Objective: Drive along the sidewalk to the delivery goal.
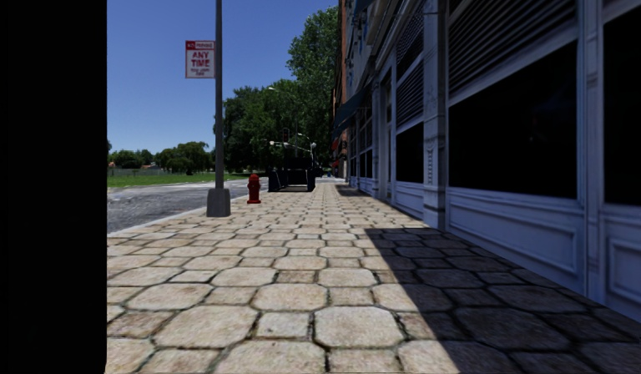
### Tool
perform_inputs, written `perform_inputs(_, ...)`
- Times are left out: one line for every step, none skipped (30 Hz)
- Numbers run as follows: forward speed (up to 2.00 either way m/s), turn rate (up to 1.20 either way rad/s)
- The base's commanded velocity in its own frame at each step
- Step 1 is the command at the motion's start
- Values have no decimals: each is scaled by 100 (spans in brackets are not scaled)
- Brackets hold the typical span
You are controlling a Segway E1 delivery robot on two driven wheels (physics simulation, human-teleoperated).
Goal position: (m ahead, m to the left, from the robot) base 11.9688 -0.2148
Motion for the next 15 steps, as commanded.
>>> perform_inputs(200, 0)
perform_inputs(200, 0)
perform_inputs(200, 0)
perform_inputs(200, 0)
perform_inputs(200, 0)
perform_inputs(200, 0)
perform_inputs(200, 0)
perform_inputs(200, 0)
perform_inputs(200, 0)
perform_inputs(200, 0)
perform_inputs(200, 0)
perform_inputs(200, 0)
perform_inputs(200, 0)
perform_inputs(200, 0)
perform_inputs(200, 0)
